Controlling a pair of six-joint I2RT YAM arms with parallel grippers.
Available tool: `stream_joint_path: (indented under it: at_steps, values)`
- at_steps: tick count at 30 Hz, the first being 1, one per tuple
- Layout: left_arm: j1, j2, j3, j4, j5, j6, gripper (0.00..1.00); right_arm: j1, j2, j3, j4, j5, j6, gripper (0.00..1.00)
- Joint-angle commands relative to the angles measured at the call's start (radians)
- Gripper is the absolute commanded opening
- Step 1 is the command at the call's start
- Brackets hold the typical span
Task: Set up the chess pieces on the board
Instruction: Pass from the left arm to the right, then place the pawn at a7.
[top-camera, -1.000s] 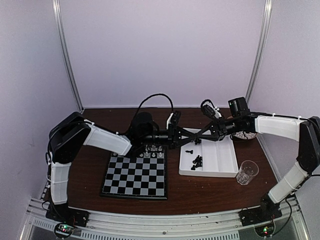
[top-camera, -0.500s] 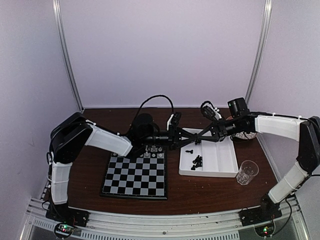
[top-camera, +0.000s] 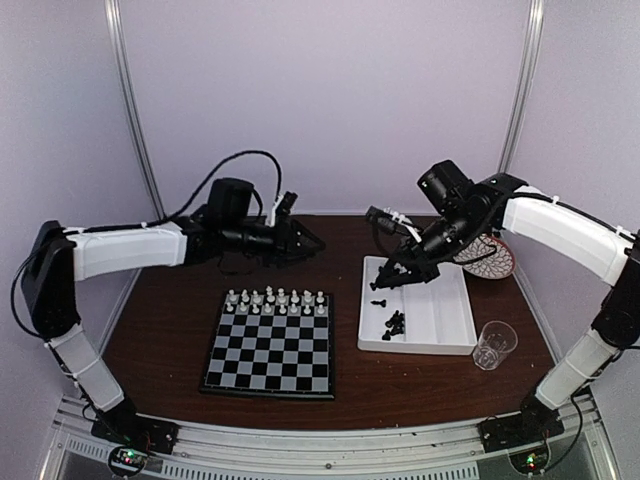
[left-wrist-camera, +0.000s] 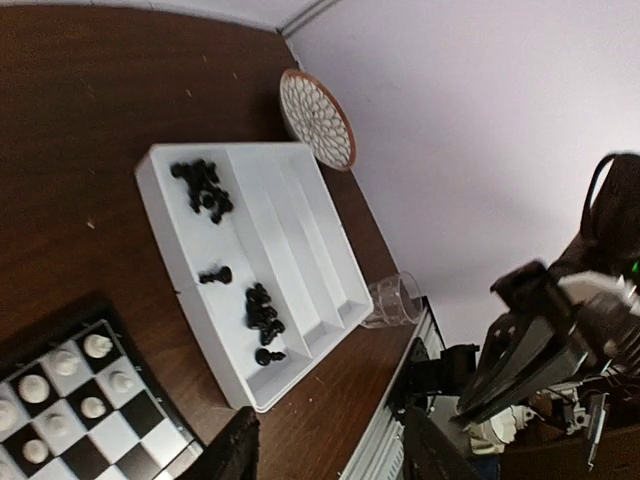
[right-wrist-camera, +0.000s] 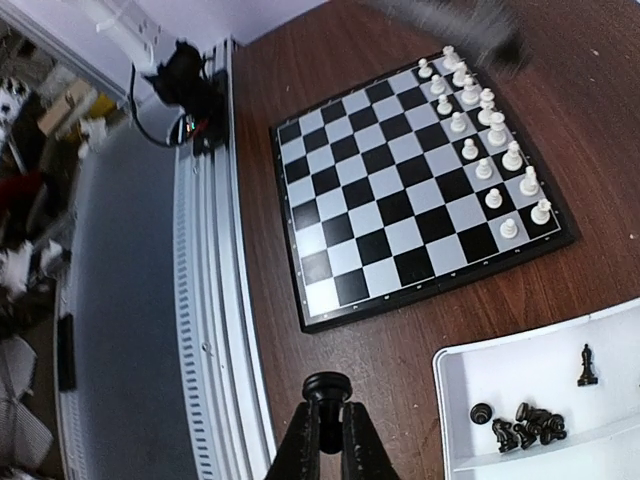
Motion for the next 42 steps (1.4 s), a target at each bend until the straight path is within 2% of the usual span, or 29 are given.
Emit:
stream_joint_path:
  at_steps: [1,5,7,16,21,28,42]
  values:
    - [0.102,-0.163,0.163,-0.606,-0.203,0.414,0.50,0.137,0.073,0.103,-0.181,0.291,-0.152,0.05]
    - [0.208,-0.230,0.231,-0.739,-0.244,0.528,0.50,0.260,0.169,0.200,-0.236,0.420,-0.197,0.04]
    - [0.231,-0.256,0.241,-0.770,-0.316,0.592,0.51,0.311,0.232,0.256,-0.241,0.469,-0.209,0.03]
    - [0.286,-0.414,0.034,-0.659,-0.517,0.666,0.53,0.494,0.495,0.480,-0.289,0.671,-0.232,0.02]
    - [0.312,-0.465,-0.069,-0.605,-0.591,0.691,0.53,0.567,0.594,0.527,-0.299,0.766,-0.254,0.02]
    - [0.351,-0.475,-0.090,-0.581,-0.533,0.673,0.53,0.587,0.669,0.507,-0.248,0.844,-0.239,0.01]
    - [0.352,-0.488,-0.098,-0.580,-0.526,0.669,0.53,0.587,0.712,0.478,-0.227,0.869,-0.234,0.04]
